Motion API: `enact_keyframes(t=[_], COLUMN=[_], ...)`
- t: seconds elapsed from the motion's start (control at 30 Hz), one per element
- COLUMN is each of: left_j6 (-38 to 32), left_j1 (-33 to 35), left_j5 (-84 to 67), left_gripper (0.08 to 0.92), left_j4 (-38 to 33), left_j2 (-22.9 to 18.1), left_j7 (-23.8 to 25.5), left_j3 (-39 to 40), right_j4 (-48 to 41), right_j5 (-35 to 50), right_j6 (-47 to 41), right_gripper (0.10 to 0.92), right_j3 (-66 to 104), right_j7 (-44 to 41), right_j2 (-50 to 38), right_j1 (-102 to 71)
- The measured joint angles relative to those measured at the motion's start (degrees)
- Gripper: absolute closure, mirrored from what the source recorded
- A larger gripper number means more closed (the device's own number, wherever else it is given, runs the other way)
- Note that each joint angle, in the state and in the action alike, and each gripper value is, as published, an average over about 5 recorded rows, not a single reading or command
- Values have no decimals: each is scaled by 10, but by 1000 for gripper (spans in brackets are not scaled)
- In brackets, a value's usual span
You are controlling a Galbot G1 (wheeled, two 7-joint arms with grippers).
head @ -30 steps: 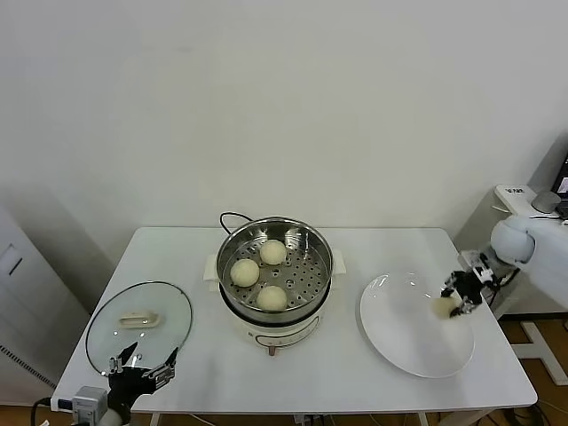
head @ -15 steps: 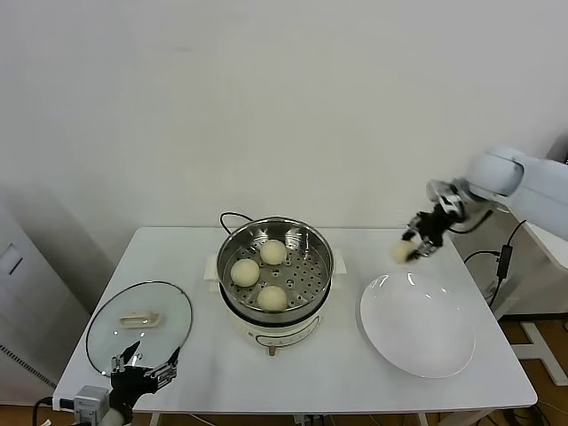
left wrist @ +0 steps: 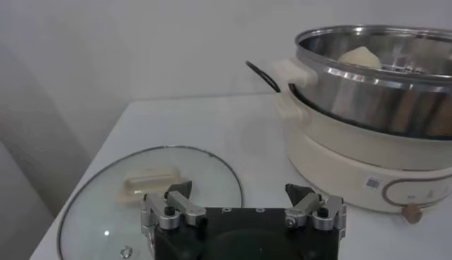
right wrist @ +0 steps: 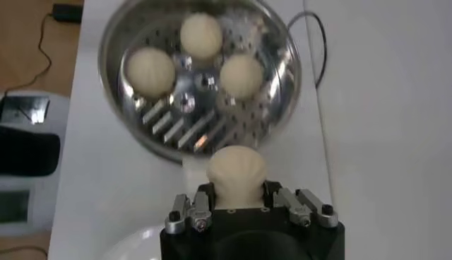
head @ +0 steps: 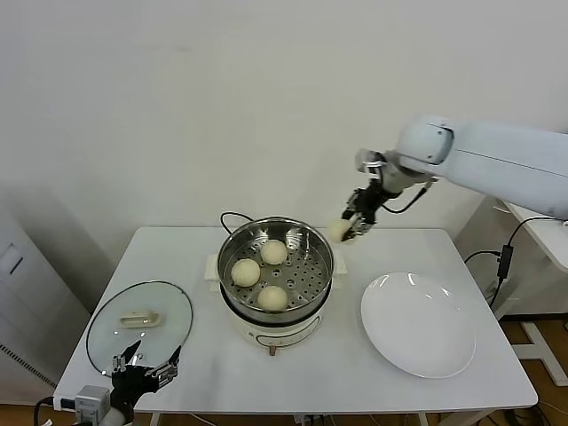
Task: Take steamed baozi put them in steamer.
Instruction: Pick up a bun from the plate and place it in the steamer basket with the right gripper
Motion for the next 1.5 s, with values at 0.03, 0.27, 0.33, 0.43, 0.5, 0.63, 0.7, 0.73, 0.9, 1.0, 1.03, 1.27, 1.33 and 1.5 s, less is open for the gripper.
enact_keyframes(t=[0.03, 0.27, 0.33, 0.43, 0.5, 0.63, 0.7, 0.73, 0.9, 1.0, 1.03, 1.27, 1.33, 1.5], left_j6=[0, 0, -1, -1, -1, -1, -1, -1, -1, -1, -1, -2, -2, -2], left_j1=[0, 5, 6, 7, 7, 7, 7, 7, 8, 9, 10, 13, 13, 12], left_j5=[0, 0, 0, 0, 0, 0, 0, 0, 0, 0, 0, 1, 3, 6], left_gripper=[177, 177, 177, 177, 177, 177, 177, 177, 177, 177, 177, 177, 177, 177], left_j4=[0, -3, -3, -2, -2, -2, -2, -2, -2, -2, -2, -2, -2, 1], left_j2=[0, -3, -4, -4, -5, -5, -5, -6, -8, -9, -9, -12, -13, -17], left_j7=[0, 0, 0, 0, 0, 0, 0, 0, 0, 0, 0, 0, 0, 0], left_j3=[-1, -5, -6, -6, -6, -8, -9, -9, -9, -10, -10, -11, -11, -13], right_j4=[1, 1, -2, -6, -8, -14, -16, -17, -20, -21, -22, -20, -20, -18], right_j5=[5, 24, 27, 29, 29, 24, 21, 19, 13, 10, 9, 5, 6, 14], right_j6=[-6, -41, -48, -58, -63, -72, -76, -77, -82, -84, -84, -85, -85, -84], right_gripper=[592, 592, 592, 592, 592, 592, 592, 592, 590, 548, 520, 321, 265, 207], right_j3=[0, 5, 9, 11, 13, 14, 15, 16, 21, 24, 25, 35, 41, 67], right_j7=[7, 57, 68, 82, 91, 104, 110, 113, 124, 127, 127, 128, 127, 125], right_j2=[7, 47, 57, 69, 76, 85, 88, 89, 96, 98, 98, 95, 91, 70], right_j1=[-2, -31, -43, -60, -71, -91, -101, -105, -125, -132, -134, -138, -137, -132])
